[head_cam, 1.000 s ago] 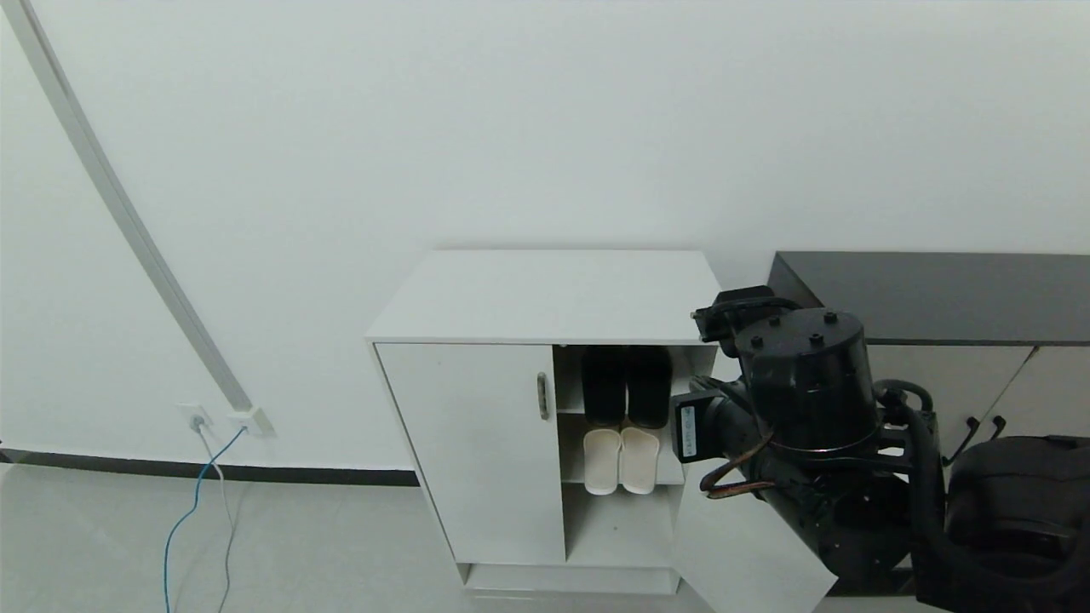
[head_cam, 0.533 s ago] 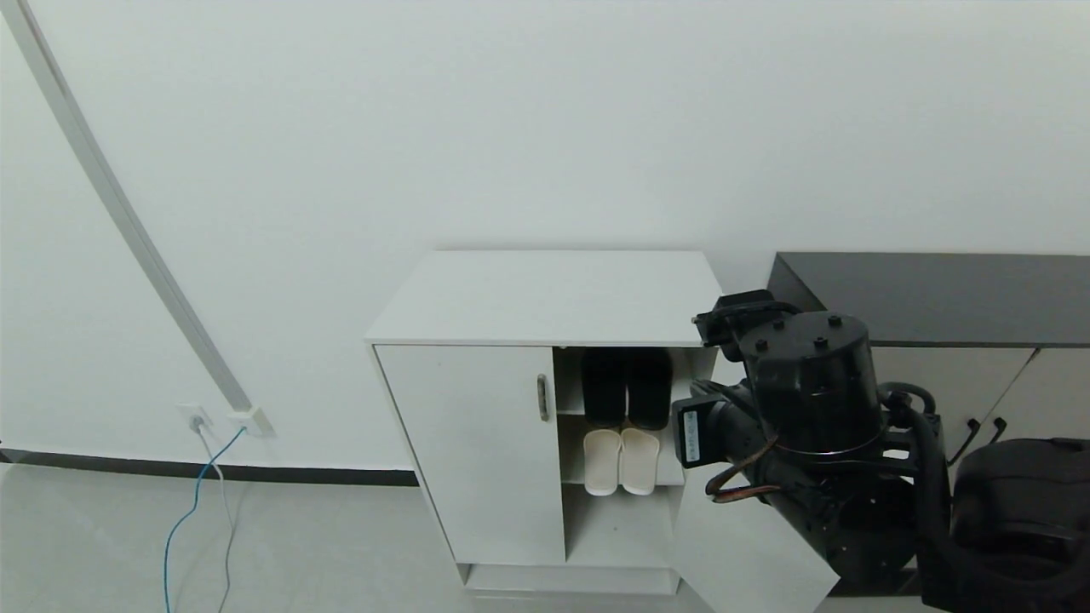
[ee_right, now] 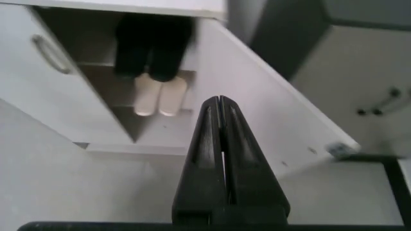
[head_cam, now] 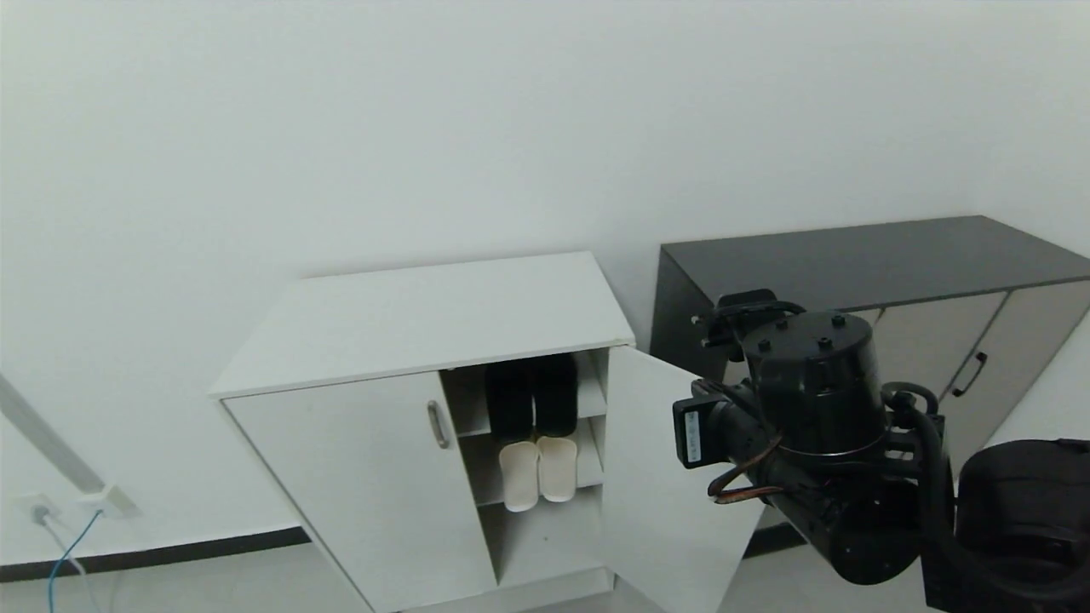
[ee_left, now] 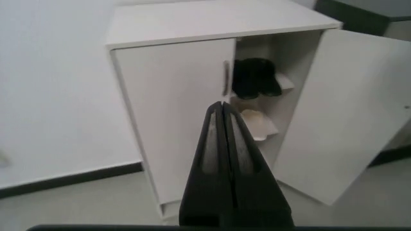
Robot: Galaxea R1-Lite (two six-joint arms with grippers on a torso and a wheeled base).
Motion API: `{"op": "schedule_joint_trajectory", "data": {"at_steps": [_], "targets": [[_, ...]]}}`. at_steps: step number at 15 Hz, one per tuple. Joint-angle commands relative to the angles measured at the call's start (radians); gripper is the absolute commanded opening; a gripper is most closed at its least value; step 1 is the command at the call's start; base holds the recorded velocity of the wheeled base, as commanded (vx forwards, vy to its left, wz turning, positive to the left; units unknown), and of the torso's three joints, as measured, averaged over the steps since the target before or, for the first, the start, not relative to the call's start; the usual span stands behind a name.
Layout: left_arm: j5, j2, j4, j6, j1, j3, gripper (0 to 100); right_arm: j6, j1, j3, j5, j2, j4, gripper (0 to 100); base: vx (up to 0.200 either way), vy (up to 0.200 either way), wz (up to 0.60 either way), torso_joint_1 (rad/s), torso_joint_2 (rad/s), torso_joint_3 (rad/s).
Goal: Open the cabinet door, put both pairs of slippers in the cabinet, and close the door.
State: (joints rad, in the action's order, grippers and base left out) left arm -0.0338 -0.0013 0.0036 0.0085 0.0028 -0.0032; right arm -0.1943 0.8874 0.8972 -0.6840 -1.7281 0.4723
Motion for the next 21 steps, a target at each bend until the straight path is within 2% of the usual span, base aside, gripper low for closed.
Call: {"op": "schedule_joint_trajectory", "data": {"at_steps": [1,5,9,13,17,18,21], "targets": [[0.000,0.001,-0.001,0.001,0.000,0.000,0,0.004,-0.002,-0.001,0.000,-0.002,0.000,0,0.000,0.000,0.00,0.000,0.00,0.000],[0.000,0.001,-0.001,0.001,0.000,0.000,0,0.004,-0.004,0.000,0.000,-0.007,0.000,0,0.000,0.000,0.00,0.000,0.00,0.000],[0.000,0.001,-0.001,-0.001,0.000,0.000,0,0.004,-0.004,-0.001,0.000,-0.008,0.002,0,-0.200,0.000,0.00,-0.004,0.00,0.001],[0.000,0.001,-0.001,0.001,0.000,0.000,0,0.004,-0.031,0.005,0.001,-0.022,0.003,0,0.000,0.000,0.00,0.000,0.00,0.000],[0.000,0.001,-0.001,0.001,0.000,0.000,0,0.015,-0.107,0.006,0.069,-0.061,0.111,0,0.000,0.000,0.00,0.000,0.00,0.000],[0.000,0.001,-0.001,0.001,0.000,0.000,0,0.024,-0.153,0.020,0.093,-0.079,0.129,0,0.000,0.000,0.00,0.000,0.00,0.000],[0.000,0.001,-0.001,0.001,0.000,0.000,0,0.024,-0.232,0.075,0.147,-0.139,0.126,0,0.000,0.000,0.00,0.000,0.00,0.000]]}}
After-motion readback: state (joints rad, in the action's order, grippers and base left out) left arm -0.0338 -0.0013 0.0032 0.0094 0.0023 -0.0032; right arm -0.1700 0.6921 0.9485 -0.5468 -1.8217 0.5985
